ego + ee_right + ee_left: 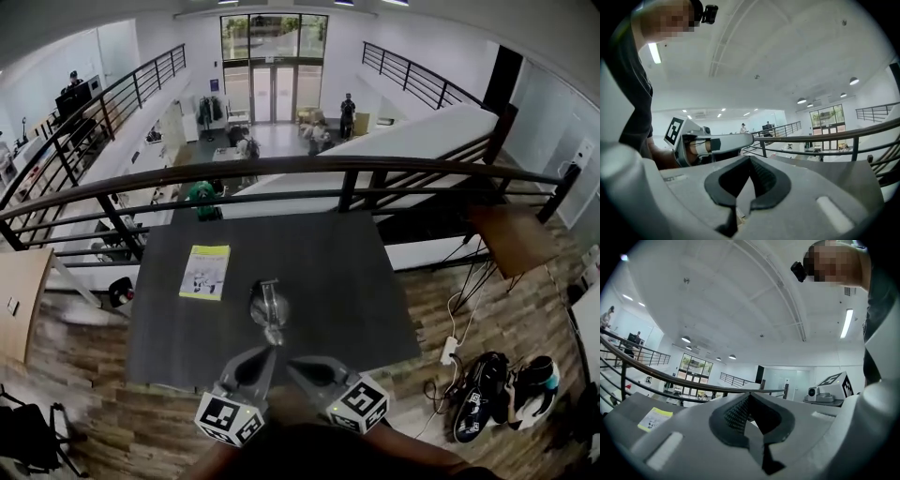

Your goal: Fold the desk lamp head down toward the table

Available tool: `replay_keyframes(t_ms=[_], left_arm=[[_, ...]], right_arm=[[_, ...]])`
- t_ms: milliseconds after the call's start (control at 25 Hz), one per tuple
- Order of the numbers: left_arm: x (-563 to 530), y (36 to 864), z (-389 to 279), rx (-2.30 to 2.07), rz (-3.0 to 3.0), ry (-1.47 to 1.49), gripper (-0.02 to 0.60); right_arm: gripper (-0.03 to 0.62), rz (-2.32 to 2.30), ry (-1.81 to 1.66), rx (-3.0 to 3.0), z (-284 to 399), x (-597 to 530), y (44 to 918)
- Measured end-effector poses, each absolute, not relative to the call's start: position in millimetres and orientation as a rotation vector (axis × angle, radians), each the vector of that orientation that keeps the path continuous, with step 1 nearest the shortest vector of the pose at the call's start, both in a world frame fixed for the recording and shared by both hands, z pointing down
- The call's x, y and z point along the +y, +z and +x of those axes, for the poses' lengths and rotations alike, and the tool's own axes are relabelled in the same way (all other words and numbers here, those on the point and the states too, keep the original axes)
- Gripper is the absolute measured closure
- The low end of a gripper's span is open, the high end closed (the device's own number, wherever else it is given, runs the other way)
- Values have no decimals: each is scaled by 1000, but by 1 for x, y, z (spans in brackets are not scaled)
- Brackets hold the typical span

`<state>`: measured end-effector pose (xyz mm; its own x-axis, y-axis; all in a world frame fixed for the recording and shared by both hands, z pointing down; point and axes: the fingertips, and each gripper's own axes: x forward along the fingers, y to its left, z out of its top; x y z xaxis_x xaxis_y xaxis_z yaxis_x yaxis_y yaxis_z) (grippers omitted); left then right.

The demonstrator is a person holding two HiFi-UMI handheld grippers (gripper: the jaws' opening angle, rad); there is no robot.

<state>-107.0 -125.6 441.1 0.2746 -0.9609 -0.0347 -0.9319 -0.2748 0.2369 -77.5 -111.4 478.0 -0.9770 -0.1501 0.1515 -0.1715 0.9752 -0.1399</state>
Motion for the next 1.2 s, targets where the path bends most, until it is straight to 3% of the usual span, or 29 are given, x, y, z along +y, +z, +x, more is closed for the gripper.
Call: replay_keyframes(t_ms=[480, 1200], left_arm=[[-32, 456, -30, -1945, 2229, -216, 580], [103, 453, -69, -1985, 2200, -197, 580]], right_arm=[[591, 46, 242, -3026, -8, -30, 477], [592, 57, 201, -3063, -45, 95, 462]])
